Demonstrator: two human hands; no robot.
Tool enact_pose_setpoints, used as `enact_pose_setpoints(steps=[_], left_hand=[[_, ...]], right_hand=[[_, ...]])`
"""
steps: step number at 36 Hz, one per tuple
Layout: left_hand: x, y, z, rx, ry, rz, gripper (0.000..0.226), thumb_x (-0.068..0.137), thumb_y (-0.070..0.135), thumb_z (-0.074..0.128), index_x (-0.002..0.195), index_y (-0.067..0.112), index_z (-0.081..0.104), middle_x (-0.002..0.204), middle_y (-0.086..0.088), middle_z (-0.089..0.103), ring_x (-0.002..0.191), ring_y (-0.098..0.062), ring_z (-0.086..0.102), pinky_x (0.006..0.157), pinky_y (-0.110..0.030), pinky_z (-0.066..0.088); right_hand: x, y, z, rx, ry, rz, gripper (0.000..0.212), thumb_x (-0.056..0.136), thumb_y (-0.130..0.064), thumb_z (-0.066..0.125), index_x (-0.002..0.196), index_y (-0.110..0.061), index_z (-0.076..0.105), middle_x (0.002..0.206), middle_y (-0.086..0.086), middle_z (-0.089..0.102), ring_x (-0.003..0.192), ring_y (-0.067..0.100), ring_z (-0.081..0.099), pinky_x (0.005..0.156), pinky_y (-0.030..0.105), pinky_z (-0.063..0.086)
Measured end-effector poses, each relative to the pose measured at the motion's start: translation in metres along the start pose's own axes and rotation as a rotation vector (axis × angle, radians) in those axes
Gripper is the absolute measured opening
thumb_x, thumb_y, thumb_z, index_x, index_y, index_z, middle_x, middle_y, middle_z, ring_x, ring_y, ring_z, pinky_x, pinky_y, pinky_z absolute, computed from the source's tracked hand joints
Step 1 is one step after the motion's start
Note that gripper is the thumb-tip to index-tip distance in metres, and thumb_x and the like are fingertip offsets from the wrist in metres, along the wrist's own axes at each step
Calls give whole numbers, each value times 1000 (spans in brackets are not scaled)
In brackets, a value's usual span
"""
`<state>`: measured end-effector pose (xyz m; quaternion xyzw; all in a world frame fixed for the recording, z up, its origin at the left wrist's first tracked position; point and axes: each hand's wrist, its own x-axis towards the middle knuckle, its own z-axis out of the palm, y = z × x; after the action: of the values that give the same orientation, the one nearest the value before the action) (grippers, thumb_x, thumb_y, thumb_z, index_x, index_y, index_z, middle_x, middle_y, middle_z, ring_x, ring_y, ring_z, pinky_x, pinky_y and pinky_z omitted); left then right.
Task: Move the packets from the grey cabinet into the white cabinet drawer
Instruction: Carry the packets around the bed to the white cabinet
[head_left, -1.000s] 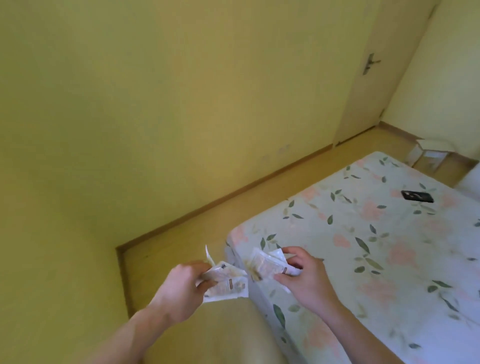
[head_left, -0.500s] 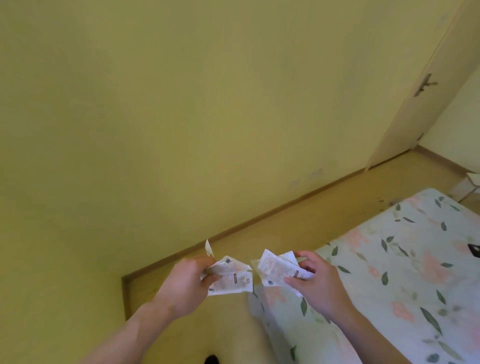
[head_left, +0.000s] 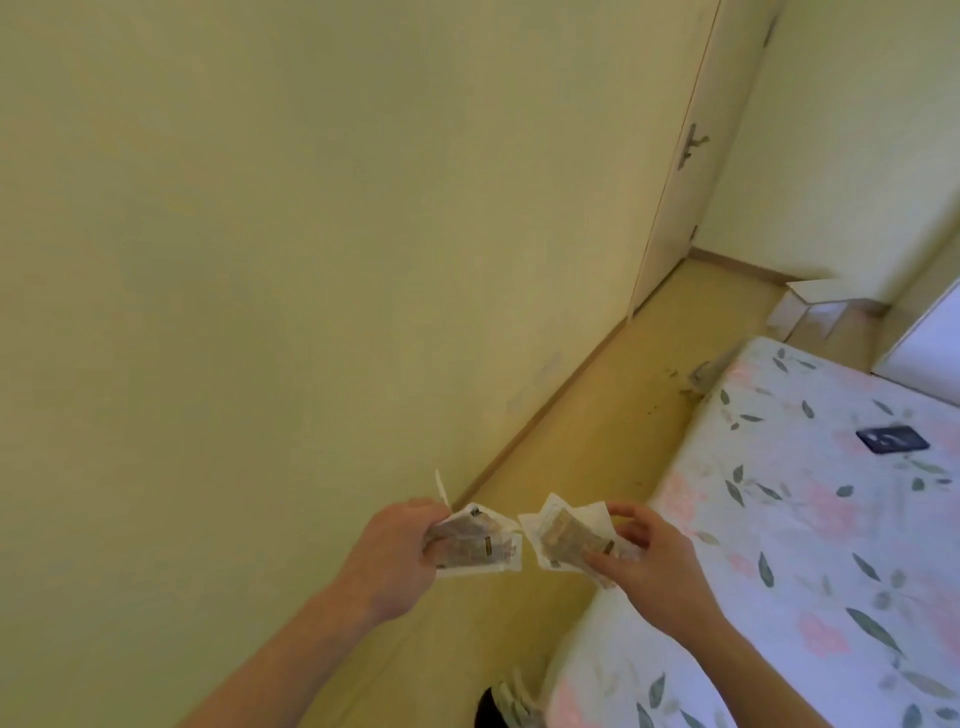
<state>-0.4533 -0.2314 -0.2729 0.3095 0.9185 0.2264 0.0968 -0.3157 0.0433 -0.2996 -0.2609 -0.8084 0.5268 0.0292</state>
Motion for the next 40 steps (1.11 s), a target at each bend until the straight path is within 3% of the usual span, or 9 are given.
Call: enact_pose_setpoints(steps=[5, 10, 16, 19, 21, 24, 32, 38, 40], left_hand=[[87, -9, -24, -9, -22, 102, 11, 87, 13, 66, 89, 23, 70, 85, 10, 63, 77, -11, 56, 70, -28, 42], [176, -19, -33, -17, -61, 179, 14, 87, 12, 66, 90, 25, 71, 86, 10, 63, 79, -11, 58, 70, -28, 44], [287, -17, -29, -50, -153, 332, 8, 89, 19, 61, 86, 22, 68, 83, 10, 60, 76, -9, 55, 69, -28, 45], [342, -11, -27, -73, -173, 402, 8, 88, 14, 64, 90, 21, 70, 84, 8, 62, 76, -11, 55, 69, -28, 45], [374, -5, -26, -102, -194, 440, 12, 88, 12, 66, 92, 22, 71, 84, 9, 64, 76, -11, 56, 69, -29, 46], [420, 12, -25, -140, -250, 488, 13, 88, 14, 68, 97, 23, 73, 88, 8, 67, 80, -13, 61, 72, -32, 51], [534, 86, 6, -194, -399, 619, 18, 89, 24, 70, 107, 28, 73, 95, 15, 70, 86, -6, 68, 74, -32, 58], [619, 161, 44, -191, -465, 709, 14, 92, 22, 70, 104, 26, 74, 94, 14, 70, 83, -3, 67, 69, -27, 57], [646, 186, 58, -186, -480, 731, 11, 93, 22, 70, 103, 26, 73, 94, 14, 70, 82, -4, 66, 65, -18, 53]], right_hand=[[63, -20, 2, 13, 62, 35, 47, 69, -26, 89, 107, -40, 66, 87, -14, 75, 78, 2, 71, 74, 38, 61], [121, -40, -10, 37, 150, 72, 43, 74, -21, 87, 109, -36, 66, 91, -9, 74, 81, 3, 70, 69, 31, 62], [188, -41, -27, 23, 289, 150, 42, 70, -34, 87, 105, -44, 67, 97, -14, 74, 93, 4, 70, 76, 35, 63], [212, -44, -35, 33, 398, 194, 43, 69, -43, 87, 106, -43, 66, 96, -17, 74, 90, 2, 71, 74, 29, 62], [221, -53, -40, 44, 469, 220, 38, 73, -36, 87, 105, -38, 67, 90, -18, 75, 81, 0, 71, 64, 19, 57], [232, -67, -50, 75, 572, 252, 33, 77, -27, 85, 104, -31, 68, 85, -14, 75, 70, -2, 69, 54, 13, 50], [252, -57, -100, 139, 813, 402, 37, 77, -39, 84, 109, -32, 67, 95, -16, 72, 78, -1, 68, 56, 10, 46], [296, -19, -158, 199, 916, 475, 26, 79, -33, 82, 100, -33, 68, 87, -18, 75, 68, 6, 70, 58, 28, 55], [318, -10, -182, 210, 936, 484, 24, 79, -29, 82, 99, -31, 69, 83, -22, 74, 67, 4, 69, 58, 25, 52]])
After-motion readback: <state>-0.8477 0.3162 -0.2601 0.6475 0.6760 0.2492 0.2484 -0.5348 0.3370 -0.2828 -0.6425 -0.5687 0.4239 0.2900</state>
